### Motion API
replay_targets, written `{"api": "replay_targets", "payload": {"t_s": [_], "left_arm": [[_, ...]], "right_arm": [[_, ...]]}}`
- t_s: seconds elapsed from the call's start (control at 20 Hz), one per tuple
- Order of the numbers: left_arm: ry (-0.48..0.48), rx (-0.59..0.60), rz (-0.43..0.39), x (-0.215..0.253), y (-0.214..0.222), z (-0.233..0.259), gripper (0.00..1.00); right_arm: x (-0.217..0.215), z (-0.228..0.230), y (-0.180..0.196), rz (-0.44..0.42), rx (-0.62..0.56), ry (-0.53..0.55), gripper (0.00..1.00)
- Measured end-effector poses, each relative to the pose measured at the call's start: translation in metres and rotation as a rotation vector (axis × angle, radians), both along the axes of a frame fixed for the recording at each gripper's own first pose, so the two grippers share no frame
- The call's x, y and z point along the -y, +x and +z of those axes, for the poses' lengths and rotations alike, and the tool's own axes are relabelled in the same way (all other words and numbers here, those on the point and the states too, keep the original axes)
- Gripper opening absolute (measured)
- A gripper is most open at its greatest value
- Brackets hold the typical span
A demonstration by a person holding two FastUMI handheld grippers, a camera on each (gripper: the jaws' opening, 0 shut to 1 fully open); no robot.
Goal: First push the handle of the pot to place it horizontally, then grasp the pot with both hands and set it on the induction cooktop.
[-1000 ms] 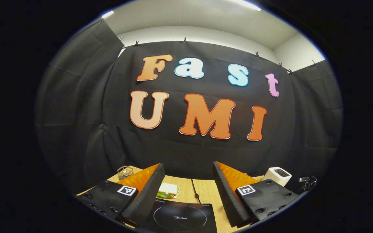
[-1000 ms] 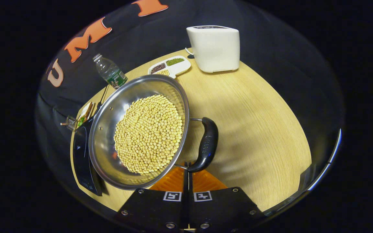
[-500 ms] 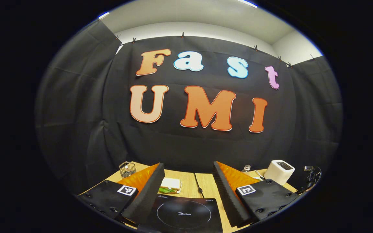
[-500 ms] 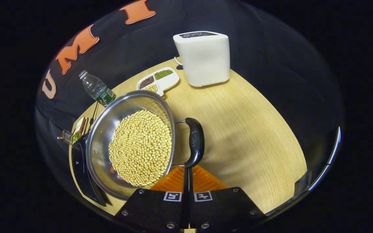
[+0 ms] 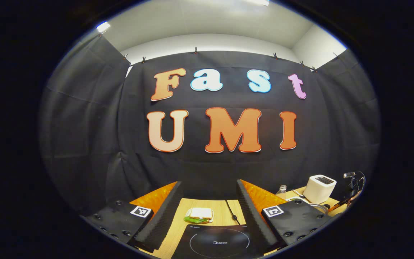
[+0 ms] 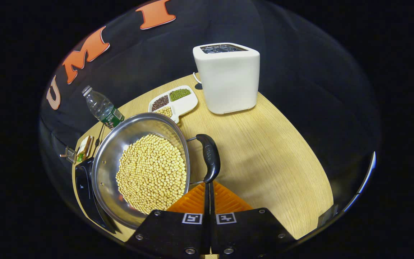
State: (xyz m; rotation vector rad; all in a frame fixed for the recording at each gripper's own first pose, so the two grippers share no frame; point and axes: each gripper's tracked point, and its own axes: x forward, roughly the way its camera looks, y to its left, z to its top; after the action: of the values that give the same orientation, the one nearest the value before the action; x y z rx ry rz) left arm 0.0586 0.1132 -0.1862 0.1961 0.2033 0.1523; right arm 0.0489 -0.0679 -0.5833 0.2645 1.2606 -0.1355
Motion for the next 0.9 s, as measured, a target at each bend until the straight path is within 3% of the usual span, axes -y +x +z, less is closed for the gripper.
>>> {"api": "replay_targets", "payload": {"t_s": [0.35, 0.6, 0.7, 0.9], "left_arm": [[0.01, -0.036, 0.0, 0.0, -0.001, -0.022, 0.97], [-0.025, -0.193, -0.06, 0.035, 0.001, -0.084, 0.96], [-0.056, -0.285, -0.097, 0.056, 0.001, -0.118, 0.98], [-0.129, -0.481, -0.163, 0.095, -0.001, -0.18, 0.99]], "right_arm": [[0.005, -0.007, 0.023, 0.021, 0.013, -0.026, 0.0], [0.011, 0.016, 0.021, 0.007, 0.042, -0.003, 0.02], [0.013, 0.03, 0.025, -0.003, 0.076, 0.009, 0.07], [0.01, 0.053, 0.036, 0.06, 0.155, 0.001, 0.35]]}}
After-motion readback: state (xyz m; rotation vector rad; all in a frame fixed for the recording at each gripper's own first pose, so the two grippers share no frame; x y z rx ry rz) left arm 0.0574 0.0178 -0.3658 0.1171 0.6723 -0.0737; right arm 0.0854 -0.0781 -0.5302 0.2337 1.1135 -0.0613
